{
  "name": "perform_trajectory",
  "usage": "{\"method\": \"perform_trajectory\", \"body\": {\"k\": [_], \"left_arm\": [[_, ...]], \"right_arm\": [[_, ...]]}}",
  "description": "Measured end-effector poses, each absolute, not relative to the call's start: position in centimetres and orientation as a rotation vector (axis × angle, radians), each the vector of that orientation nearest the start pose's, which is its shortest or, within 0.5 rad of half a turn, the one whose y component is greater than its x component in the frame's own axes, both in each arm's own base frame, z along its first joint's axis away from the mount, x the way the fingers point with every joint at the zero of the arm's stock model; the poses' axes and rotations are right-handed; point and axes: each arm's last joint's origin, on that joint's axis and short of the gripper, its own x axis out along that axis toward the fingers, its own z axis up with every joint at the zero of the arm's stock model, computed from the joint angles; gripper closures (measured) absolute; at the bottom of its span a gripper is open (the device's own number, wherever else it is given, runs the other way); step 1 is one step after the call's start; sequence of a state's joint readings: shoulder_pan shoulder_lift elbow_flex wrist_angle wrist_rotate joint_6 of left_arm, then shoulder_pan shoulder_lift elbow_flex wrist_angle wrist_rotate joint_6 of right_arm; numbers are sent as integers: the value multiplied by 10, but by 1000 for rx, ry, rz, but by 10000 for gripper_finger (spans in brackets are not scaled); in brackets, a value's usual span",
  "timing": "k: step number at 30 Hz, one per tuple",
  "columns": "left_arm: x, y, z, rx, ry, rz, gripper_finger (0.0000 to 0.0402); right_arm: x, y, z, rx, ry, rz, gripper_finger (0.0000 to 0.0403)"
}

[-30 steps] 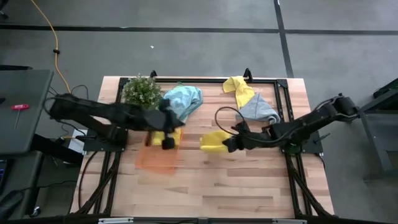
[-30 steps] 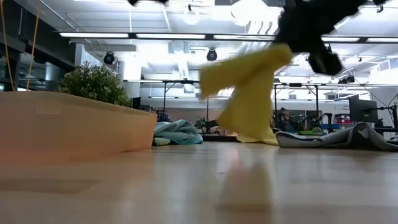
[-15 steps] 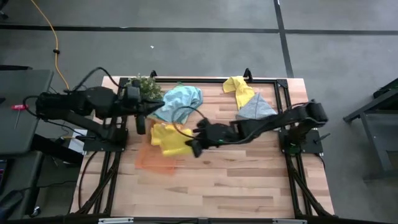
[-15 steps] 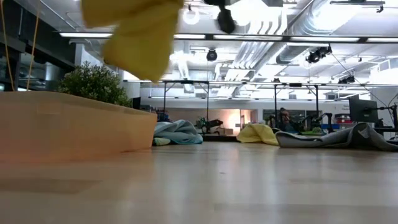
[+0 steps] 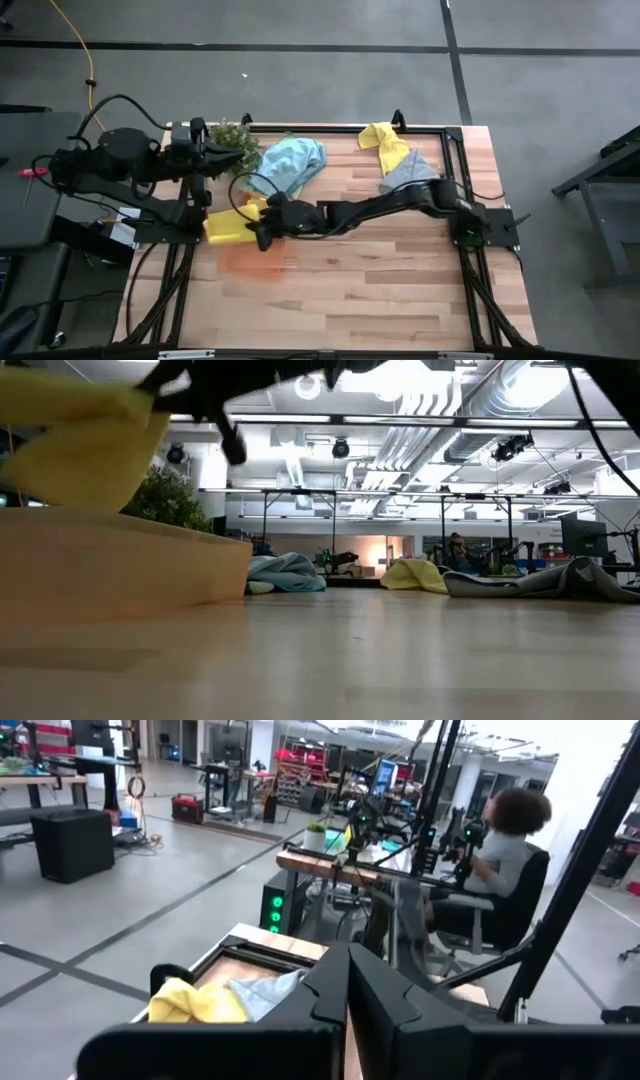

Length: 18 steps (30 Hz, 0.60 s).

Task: Fold microfiber towels
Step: Put the middle right yellow folded microfiber towel into the orange bin

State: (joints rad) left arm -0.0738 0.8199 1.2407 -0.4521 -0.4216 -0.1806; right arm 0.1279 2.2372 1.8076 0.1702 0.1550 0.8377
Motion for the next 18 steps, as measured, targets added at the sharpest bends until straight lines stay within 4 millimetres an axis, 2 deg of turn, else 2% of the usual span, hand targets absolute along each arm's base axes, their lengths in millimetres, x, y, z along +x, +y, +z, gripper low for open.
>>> {"method": "perform_trajectory", "body": {"k": [6,9,13,18], "left_arm": [[126,2,451,-177,-21,321,401],[125,2,451,-178,-23,321,401],[122,2,452,-180,-31,319,401],[122,2,452,-180,-31,319,401]], "right_arm": [[529,61,177,817,357,-199,403],[530,62,157,875,415,-218,403],[526,64,150,925,482,-269,403],[517,66,154,965,543,-376,403]]}}
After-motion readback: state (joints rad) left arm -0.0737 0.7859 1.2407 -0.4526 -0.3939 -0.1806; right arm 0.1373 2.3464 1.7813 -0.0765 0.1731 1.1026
